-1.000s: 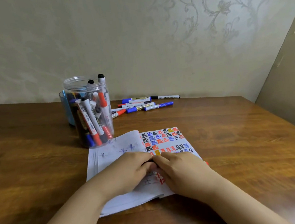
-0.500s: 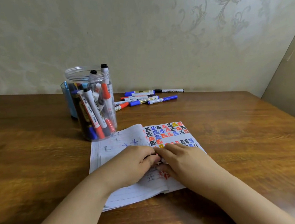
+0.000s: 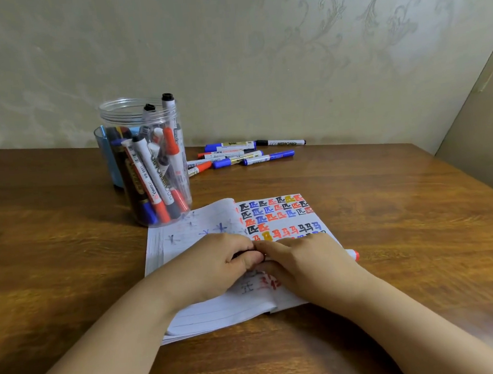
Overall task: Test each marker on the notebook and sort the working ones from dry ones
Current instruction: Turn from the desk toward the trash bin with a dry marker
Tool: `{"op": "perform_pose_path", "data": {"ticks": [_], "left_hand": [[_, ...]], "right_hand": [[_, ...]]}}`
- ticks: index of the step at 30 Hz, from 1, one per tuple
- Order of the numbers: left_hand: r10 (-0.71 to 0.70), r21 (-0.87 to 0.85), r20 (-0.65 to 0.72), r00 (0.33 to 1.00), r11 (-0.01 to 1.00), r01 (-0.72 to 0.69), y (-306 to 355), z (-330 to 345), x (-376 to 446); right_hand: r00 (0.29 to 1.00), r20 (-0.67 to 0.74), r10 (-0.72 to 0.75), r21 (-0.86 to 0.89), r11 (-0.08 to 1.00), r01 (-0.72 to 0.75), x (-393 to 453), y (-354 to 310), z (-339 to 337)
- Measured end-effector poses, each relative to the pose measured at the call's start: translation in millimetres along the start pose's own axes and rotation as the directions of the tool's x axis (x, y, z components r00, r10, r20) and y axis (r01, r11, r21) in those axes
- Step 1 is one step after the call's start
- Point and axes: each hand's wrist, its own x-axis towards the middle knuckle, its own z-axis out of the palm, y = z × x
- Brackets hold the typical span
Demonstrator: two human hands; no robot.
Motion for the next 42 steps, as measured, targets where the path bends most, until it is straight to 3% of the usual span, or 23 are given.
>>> {"op": "perform_pose_path", "data": {"ticks": [6, 9, 14, 17, 19, 21, 23, 26, 30, 34, 37, 42], "left_hand": [[-0.082, -0.133, -0.075, 0.994, 0.988, 0.072, -0.9, -1.3, -1.3], [-0.128, -0.169, -0.154, 0.98, 0.98, 0.101, -2.9, -4.2, -4.5], [-0.11, -0.186, -0.228, 0.967, 0.98, 0.067, 3.3, -5.0, -6.5], [-0.059, -0.188, -0.214, 0.975, 0.982, 0.018, 6.1, -3.3, -8.0], [-0.033, -0.161, -0.209, 0.977, 0.987, -0.002, 8.3, -1.8, -9.2], [-0.014, -0.119, -0.178, 0.984, 0.993, -0.007, 10.6, -0.7, -10.6], [-0.003, -0.076, -0.124, 0.992, 0.997, -0.007, 11.9, 0.5, -11.3], [-0.012, 0.008, -0.062, 0.998, 1.0, 0.012, 12.8, 1.7, -11.2], [-0.051, 0.027, -0.041, 0.998, 0.998, 0.053, 11.5, 0.5, -12.1], [-0.074, 0.045, 0.0, 0.997, 0.996, 0.074, 8.2, 1.5, -11.2], [-0.08, 0.06, 0.044, 0.996, 0.995, 0.077, 8.3, 2.2, -10.6], [-0.082, 0.047, 0.069, 0.994, 0.996, 0.079, 8.1, 1.6, -11.1]], "right_hand": [[0.95, 0.188, 0.251, 0.104, 0.956, -0.273, 1.8, -6.3, -16.4], [0.913, 0.2, 0.355, 0.321, 0.857, -0.404, -5.3, 3.9, -28.2], [0.873, 0.214, 0.439, 0.547, 0.687, -0.479, -12.7, 16.1, -58.7], [0.853, 0.249, 0.459, 0.788, 0.416, -0.454, -22.2, 12.8, -69.8], [0.798, 0.329, 0.506, 0.905, 0.072, -0.419, -29.1, 11.7, -68.9], [0.736, 0.448, 0.507, 0.893, -0.285, -0.347, -35.4, 10.4, -63.9], [0.753, 0.474, 0.457, 0.866, -0.398, -0.303, -39.0, 7.4, -56.9], [0.766, 0.453, 0.456, 0.886, -0.325, -0.33, -38.1, -1.4, -47.6], [0.75, 0.374, 0.545, 0.907, -0.044, -0.42, -27.9, -19.2, -37.1], [0.699, 0.284, 0.656, 0.866, 0.138, -0.481, -27.1, -25.2, -26.6], [0.74, 0.198, 0.643, 0.784, 0.35, -0.513, -30.3, -25.7, -21.9], [0.819, 0.097, 0.566, 0.739, 0.51, -0.44, -34.0, -28.0, -15.6]]}}
